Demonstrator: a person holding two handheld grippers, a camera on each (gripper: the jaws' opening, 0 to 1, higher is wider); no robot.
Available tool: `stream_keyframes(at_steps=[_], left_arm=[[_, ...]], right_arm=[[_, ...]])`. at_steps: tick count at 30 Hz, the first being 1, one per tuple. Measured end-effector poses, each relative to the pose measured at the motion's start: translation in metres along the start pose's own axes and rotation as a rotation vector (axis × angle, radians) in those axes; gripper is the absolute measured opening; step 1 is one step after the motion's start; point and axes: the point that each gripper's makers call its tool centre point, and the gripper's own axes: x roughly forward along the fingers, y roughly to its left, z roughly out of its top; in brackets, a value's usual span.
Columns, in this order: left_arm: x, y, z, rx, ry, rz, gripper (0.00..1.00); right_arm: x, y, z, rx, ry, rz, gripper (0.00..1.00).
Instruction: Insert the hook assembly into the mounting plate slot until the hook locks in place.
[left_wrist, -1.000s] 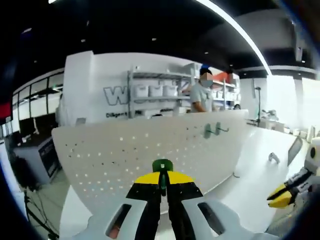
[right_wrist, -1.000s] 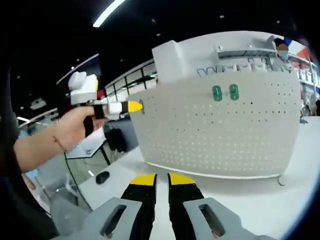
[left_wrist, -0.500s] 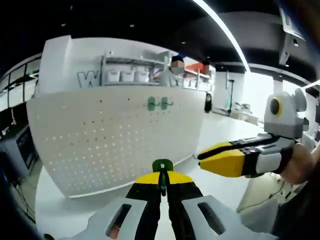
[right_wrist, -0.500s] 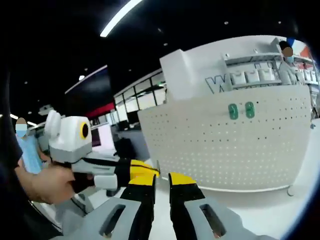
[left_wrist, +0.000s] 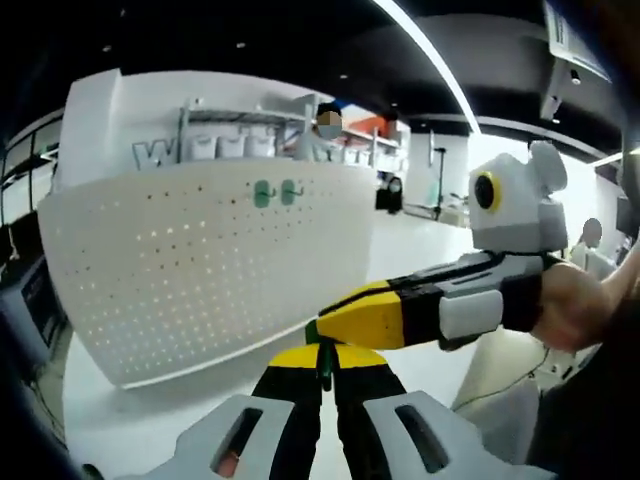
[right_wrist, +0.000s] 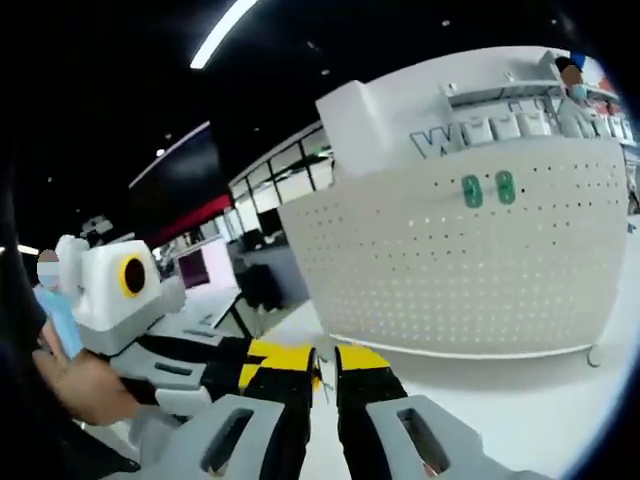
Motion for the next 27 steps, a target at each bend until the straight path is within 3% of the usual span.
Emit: stream_keyframes(at_steps=[6, 15, 19, 24, 27], left_arm=[[0.001, 0.001, 0.001, 0.030, 0.003, 0.009, 0.02], [0.005, 0.001, -0.004, 0.008, 0.017, -0.025, 0.04], [0.004, -0.001, -0.015, 0.025, 0.056, -0.053, 0.04], [0.003, -0.001, -0.029, -0.114, 0.078, -0.130, 0.17], [0.002, 0.003, -0.029, -0.149, 0.068, -0.182, 0.23]], right_arm=[[0.000, -0.001, -0.001, 0.073, 0.009, 0.012, 0.02], [0.000, -0.003, -0.006, 0.015, 0.030, 0.008, 0.00], [-0.002, -0.012, -0.003, -0.018, 0.032, -0.012, 0.00], [-0.009, -0.025, 0.008, -0.043, 0.023, -0.023, 0.00], [-0.013, -0.025, 0.013, -0.067, 0.022, 0.005, 0.00]])
